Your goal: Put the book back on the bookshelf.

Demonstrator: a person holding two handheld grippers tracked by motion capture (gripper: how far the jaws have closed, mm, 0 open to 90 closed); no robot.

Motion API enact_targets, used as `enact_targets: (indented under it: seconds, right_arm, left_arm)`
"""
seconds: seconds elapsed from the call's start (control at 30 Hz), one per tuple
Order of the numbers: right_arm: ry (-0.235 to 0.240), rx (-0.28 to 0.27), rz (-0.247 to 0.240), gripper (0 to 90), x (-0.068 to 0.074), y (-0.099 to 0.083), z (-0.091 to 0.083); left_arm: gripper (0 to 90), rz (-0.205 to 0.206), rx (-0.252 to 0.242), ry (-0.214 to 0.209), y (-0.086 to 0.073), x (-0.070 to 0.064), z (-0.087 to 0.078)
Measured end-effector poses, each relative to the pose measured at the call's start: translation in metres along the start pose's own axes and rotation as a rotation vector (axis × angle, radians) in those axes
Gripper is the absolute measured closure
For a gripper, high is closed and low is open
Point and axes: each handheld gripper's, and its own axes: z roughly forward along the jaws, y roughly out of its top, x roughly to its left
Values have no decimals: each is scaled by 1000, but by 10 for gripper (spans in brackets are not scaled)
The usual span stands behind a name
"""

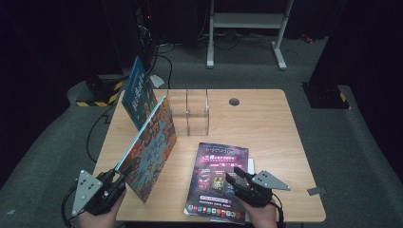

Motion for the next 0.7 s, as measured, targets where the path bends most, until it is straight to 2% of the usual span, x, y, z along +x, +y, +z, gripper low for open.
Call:
enact_targets:
  seconds: [0.07, 0.1, 0.17, 0.23, 0.37, 0.6, 0.7]
  right_arm:
    - [-1, 0, -3, 547, 0, 0, 0]
    - [-1, -1, -4, 546, 0, 0, 0]
    - [0, 0, -4, 546, 0, 0, 0]
    - [-2, -1, -3, 546, 0, 0, -1]
    - [0, 1, -2, 546, 0, 0, 0]
    - [0, 2, -7, 545, 1, 0, -1]
    - [0, 1, -8, 545, 0, 0, -1]
  left_arm:
    - [771, -8, -2, 5, 1, 0, 0]
    - [778, -27, -4, 38, 2, 0, 0]
    - [782, -28, -3, 52, 2, -1, 0]
    - [778, -27, -5, 37, 2, -1, 0]
    - [774, 5, 1, 21, 3, -2, 1]
    - [762, -7, 12, 8, 6, 0, 4]
    - [734, 3, 20, 4, 8, 0, 8]
